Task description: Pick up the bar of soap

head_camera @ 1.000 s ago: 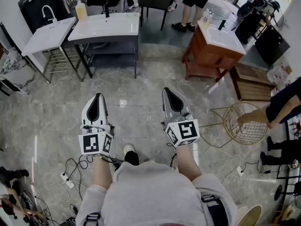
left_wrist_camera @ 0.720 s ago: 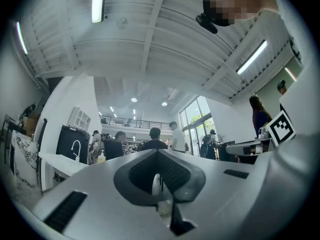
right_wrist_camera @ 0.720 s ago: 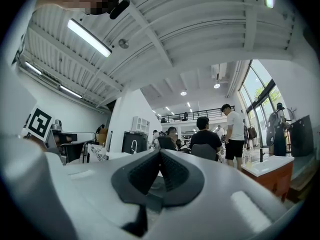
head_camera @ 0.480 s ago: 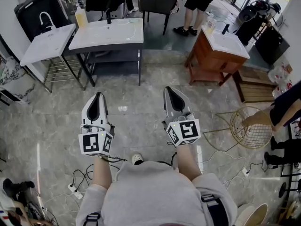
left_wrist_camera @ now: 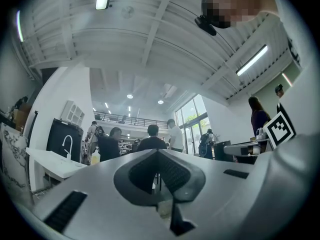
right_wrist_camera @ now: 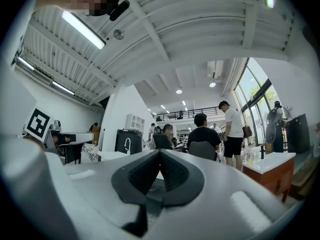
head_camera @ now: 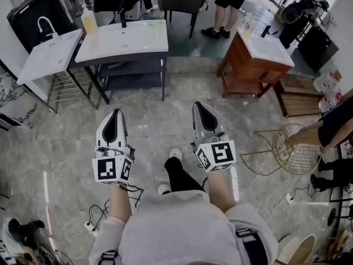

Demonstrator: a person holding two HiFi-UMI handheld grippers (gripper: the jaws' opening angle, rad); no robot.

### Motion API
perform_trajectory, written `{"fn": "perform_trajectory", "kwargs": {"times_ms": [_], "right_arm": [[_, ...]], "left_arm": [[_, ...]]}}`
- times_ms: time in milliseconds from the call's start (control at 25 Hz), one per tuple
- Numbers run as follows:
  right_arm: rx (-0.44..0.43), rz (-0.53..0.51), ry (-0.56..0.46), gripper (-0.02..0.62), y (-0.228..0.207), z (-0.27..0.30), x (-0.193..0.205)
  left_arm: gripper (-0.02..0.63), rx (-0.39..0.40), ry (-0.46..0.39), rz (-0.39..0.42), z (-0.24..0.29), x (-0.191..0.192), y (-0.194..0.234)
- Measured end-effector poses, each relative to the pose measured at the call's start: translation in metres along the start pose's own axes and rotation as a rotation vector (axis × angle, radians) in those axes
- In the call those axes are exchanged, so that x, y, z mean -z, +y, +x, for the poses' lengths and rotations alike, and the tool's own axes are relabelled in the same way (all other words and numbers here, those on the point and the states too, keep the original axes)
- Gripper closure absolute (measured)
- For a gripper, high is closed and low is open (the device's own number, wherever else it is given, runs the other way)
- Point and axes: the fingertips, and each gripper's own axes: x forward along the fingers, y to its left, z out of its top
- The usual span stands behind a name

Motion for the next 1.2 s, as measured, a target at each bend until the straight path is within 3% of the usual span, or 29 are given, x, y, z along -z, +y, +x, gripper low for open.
{"fn": "perform_trajectory", "kwargs": {"times_ms": [440,880,1200], "right_arm": [[-0.015,-0.006,-0.03,0.584,-0.056,0.11,0.004],[-0.055,-0.014,-0.04,0.584,-0.129,0.219,0.008],[-0.084,-0.019,-0.047,0.584,-0.17,0.272,0.026]], "left_arm": [[0.598,-0.049,-0.031,-0.006,0.104,0.011,0.043],[0.598,-0.06,-0.05,0.034,0.23,0.021,0.058],[0.598,-0.096,-0.031,0.047,0.289,0.043,0.064]]}}
